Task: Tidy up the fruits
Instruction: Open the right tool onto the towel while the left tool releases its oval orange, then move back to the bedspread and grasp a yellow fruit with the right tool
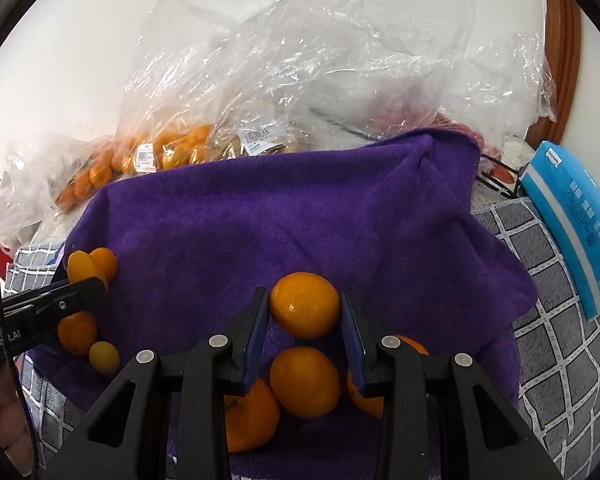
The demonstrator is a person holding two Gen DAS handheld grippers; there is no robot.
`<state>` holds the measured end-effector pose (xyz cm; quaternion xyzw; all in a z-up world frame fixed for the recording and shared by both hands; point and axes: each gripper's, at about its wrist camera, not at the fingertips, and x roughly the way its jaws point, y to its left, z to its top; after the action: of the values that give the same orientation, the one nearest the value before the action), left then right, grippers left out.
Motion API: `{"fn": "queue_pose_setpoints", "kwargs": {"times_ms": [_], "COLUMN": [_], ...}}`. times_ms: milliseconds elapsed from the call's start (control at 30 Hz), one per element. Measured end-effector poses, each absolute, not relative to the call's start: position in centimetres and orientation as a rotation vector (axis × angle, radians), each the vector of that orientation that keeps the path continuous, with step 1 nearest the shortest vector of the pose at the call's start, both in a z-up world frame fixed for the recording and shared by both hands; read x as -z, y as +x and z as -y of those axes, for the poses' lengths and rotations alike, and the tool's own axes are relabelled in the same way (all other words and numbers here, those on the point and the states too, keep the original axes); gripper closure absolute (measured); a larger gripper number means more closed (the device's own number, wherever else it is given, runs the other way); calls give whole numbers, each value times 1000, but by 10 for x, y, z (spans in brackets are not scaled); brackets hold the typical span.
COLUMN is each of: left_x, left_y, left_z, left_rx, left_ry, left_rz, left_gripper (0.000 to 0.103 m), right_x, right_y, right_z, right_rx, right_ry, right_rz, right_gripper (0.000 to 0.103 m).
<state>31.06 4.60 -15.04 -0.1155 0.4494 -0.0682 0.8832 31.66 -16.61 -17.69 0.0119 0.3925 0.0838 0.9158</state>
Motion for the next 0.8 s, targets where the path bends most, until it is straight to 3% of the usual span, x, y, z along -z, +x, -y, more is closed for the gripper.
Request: {"fn": "queue_pose_setpoints", "kwargs": {"times_ms": [133, 333, 800], "left_x": [145, 129, 116], "left_y": [301, 276, 205], "left_z": [-48, -53, -77], "left_rx": [148, 139, 51], "left_ry": [-251, -245, -272], "left_rz": [-934, -905, -861], "left_gripper": [60, 54, 54], "right_x": [168, 150, 121], "right_y": [308, 282, 203], "right_z": [167, 172, 163], "right_rx": [-166, -152, -120], "right_ry": [31, 44, 9], "right_rz": [-804, -778, -691], "right_gripper": [63, 55, 54]}}
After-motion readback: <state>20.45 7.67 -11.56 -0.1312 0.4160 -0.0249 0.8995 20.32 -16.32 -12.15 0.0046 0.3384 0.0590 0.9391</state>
